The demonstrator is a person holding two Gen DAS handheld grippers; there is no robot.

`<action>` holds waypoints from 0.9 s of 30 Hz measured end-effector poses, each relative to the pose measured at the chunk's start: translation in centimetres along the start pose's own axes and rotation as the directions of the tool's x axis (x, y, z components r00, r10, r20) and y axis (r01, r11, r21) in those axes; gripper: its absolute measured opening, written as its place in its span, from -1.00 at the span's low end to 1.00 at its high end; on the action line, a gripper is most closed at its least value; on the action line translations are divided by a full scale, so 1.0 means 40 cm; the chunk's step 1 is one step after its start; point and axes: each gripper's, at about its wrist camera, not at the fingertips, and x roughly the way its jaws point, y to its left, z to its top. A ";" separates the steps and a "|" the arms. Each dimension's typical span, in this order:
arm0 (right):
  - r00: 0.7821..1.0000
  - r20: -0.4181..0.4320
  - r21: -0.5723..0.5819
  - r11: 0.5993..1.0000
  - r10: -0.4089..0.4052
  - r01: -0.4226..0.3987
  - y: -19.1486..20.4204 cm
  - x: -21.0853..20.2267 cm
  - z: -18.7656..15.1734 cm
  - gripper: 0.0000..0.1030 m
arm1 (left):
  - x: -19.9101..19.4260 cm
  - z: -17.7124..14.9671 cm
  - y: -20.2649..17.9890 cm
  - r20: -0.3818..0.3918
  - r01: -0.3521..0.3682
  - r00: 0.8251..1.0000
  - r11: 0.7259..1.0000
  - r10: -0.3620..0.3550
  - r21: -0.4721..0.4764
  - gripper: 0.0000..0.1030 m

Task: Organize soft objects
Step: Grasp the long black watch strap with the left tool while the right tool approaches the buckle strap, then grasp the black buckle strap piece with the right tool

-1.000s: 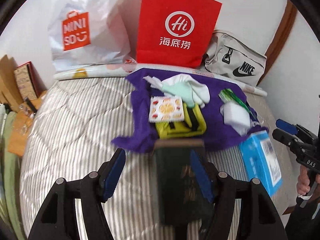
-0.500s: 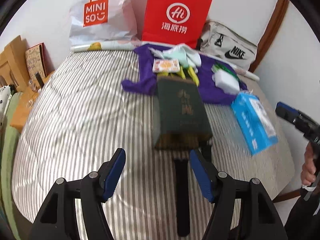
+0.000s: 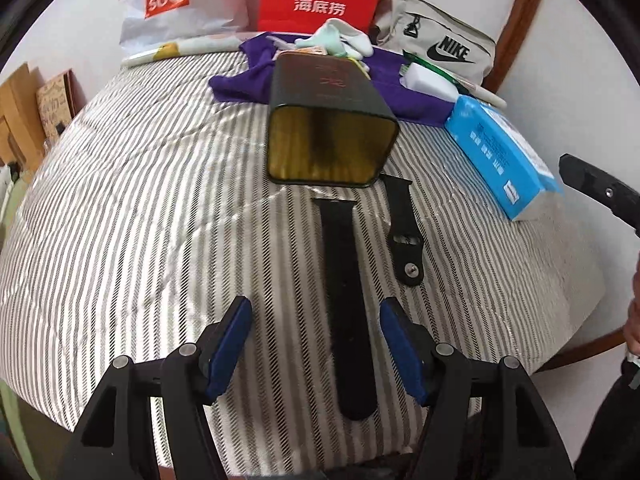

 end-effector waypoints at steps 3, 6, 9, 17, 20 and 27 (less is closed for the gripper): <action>1.000 0.003 0.008 1.000 -0.005 0.005 -0.003 -0.007 -0.019 -0.09 | 0.015 0.003 -0.039 0.016 -0.060 0.998 0.995 0.059 0.081 0.18; 1.000 0.001 0.032 0.999 0.006 -0.006 -0.010 -0.008 -0.035 -0.09 | 0.020 0.008 -0.064 0.038 -0.084 0.996 0.988 0.080 0.131 -0.15; 1.000 -0.001 0.037 0.999 0.002 -0.002 -0.014 -0.008 -0.046 -0.09 | 0.016 0.010 -0.059 0.048 -0.086 0.996 0.987 0.080 0.135 -0.49; 0.999 -0.006 0.014 0.999 0.034 -0.034 0.000 -0.014 -0.069 -0.09 | 0.005 0.001 -0.019 0.045 -0.065 0.997 0.993 0.060 0.100 -0.56; 0.998 -0.006 0.022 0.998 0.054 -0.054 0.002 -0.013 -0.070 -0.09 | 0.012 0.002 -0.037 0.063 -0.094 0.994 0.988 0.087 0.125 -0.53; 0.995 -0.028 0.038 0.995 0.096 -0.095 0.016 0.010 -0.075 -0.09 | 0.011 0.007 -0.022 0.071 -0.067 0.996 0.991 0.059 0.114 -0.62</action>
